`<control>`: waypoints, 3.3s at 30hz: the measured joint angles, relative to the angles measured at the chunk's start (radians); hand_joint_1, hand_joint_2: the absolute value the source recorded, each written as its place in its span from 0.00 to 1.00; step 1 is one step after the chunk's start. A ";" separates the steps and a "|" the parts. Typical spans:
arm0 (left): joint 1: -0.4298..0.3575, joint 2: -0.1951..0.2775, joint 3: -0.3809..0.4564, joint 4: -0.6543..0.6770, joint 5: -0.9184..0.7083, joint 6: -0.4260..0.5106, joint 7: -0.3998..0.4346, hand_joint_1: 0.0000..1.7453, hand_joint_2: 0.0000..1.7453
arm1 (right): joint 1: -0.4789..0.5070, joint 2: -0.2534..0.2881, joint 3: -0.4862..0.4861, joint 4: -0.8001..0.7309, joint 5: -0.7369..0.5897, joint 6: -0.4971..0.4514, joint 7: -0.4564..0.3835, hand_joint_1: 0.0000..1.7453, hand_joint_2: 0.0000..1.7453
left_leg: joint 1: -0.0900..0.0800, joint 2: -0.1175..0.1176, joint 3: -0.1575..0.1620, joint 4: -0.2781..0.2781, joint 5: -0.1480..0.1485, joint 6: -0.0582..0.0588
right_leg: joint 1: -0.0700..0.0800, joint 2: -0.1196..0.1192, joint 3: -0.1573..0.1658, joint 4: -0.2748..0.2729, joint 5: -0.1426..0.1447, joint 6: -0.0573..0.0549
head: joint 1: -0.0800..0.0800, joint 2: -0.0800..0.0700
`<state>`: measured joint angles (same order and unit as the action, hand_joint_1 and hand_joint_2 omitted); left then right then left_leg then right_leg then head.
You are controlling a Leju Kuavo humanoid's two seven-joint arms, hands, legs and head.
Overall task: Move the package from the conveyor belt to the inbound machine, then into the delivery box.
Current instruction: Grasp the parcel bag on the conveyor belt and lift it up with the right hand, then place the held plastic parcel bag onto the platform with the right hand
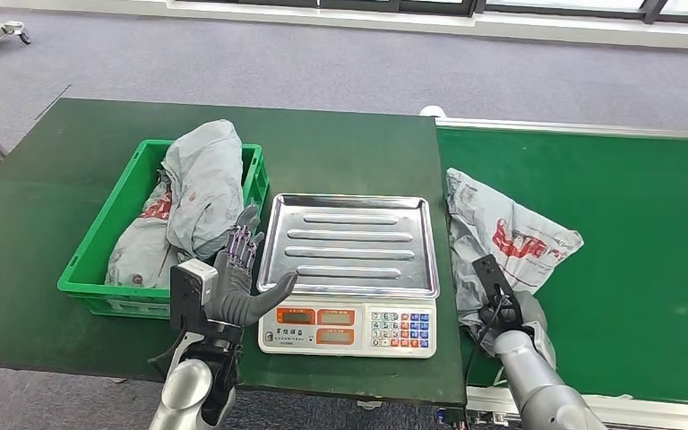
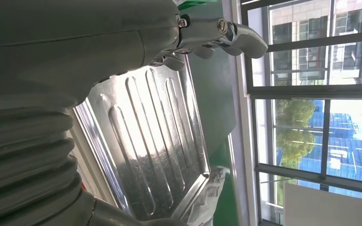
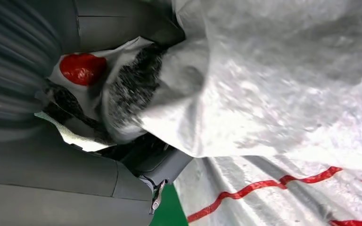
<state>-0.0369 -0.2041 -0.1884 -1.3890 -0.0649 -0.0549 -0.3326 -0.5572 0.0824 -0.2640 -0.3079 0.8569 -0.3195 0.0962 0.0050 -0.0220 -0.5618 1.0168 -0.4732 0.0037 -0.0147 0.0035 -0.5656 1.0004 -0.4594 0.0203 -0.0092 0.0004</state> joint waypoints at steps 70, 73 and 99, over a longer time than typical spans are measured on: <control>0.018 -0.001 0.060 -0.035 -0.041 0.042 -0.059 0.00 1.00 | 0.141 0.094 0.809 -0.859 -0.322 -0.077 -0.320 1.00 1.00 | 0.001 0.004 -0.020 -0.001 0.004 -0.004 | 0.000 0.004 -0.022 0.004 0.003 -0.002 | 0.000 0.000; 0.018 -0.001 0.060 -0.035 -0.041 0.042 -0.059 0.00 1.00 | 0.141 0.096 0.818 -0.859 -0.322 -0.078 -0.320 1.00 1.00 | 0.000 0.004 -0.020 -0.001 0.004 -0.004 | 0.000 0.004 -0.022 0.004 0.004 -0.002 | 0.000 0.000; 0.007 0.000 0.061 -0.017 -0.053 0.052 -0.073 0.00 1.00 | 0.194 0.102 0.793 -0.905 -0.390 -0.033 -0.316 0.00 1.00 | 0.001 0.004 -0.020 -0.001 0.004 -0.004 | 0.000 0.004 -0.023 0.004 0.004 -0.003 | 0.000 0.000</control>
<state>-0.0299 -0.2042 -0.1278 -1.4064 -0.1178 -0.0026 -0.4055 -0.3630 0.1842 0.5287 -1.2126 0.4666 -0.3529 -0.2199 0.0056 -0.0176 -0.5816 1.0156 -0.4688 -0.0005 -0.0146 0.0077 -0.5884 1.0046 -0.4557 0.0177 -0.0092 0.0004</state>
